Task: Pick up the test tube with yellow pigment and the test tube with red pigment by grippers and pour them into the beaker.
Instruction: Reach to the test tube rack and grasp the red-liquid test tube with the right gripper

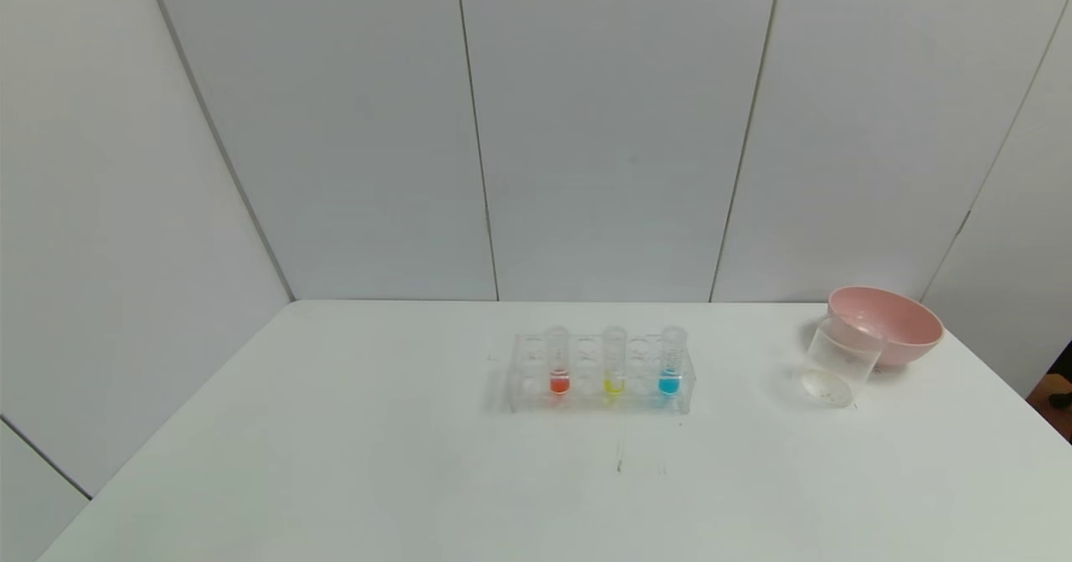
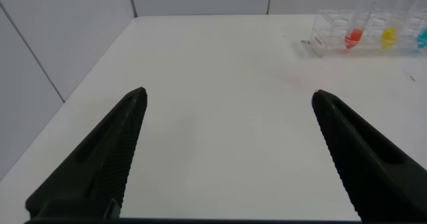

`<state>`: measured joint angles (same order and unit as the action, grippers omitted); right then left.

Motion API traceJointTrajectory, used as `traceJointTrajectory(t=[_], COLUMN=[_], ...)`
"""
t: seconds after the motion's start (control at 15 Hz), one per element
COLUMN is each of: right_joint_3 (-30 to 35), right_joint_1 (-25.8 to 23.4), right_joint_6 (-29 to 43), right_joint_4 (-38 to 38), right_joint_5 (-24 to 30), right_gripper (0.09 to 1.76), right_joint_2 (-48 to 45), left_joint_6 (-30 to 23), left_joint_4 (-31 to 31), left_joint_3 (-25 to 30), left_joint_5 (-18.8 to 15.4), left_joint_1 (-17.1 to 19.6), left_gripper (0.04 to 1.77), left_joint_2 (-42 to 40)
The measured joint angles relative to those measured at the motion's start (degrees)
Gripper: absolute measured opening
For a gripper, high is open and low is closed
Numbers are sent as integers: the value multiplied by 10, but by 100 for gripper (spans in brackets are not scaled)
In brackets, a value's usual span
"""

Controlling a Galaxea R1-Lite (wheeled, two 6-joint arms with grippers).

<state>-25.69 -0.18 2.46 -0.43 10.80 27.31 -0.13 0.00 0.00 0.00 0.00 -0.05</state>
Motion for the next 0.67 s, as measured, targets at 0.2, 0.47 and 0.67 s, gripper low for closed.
traceJointTrajectory(t=[0.2, 0.47, 0.67], right_joint_3=[-76, -123, -140], right_joint_1=[46, 257, 413], right_joint_6=[39, 88, 114], right_joint_4=[-87, -198, -298], right_joint_5=[10, -164, -343], right_gripper=[171, 171, 171], right_joint_2=[170, 358, 488], left_joint_6=[0, 0, 0], left_joint_4=[0, 0, 0], left_joint_3=[0, 0, 0], left_joint_5=[0, 0, 0], left_joint_1=[0, 0, 0], left_gripper=[176, 176, 176], left_joint_2=[0, 0, 0])
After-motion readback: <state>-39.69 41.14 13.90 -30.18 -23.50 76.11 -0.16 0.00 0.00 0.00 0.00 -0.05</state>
